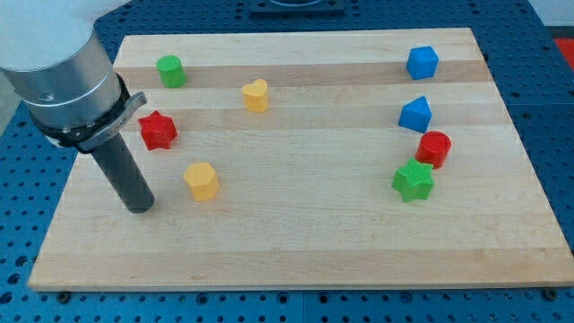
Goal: Push the yellow hexagon to the left of the red circle
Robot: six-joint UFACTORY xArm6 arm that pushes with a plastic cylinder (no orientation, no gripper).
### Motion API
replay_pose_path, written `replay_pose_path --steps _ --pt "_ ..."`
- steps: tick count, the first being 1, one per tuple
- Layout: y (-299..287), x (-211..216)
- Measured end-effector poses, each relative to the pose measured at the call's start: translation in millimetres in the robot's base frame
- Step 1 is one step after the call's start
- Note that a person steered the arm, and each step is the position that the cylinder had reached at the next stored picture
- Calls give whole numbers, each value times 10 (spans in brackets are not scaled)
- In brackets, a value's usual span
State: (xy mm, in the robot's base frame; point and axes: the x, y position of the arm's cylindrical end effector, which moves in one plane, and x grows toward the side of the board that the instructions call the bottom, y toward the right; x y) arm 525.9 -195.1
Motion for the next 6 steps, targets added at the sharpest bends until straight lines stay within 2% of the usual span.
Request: replay_pose_path --steps 2,4,5,6 --pt "750 -222" --pt "1811 -240" --pt "2022 -207" --pt "1608 64"
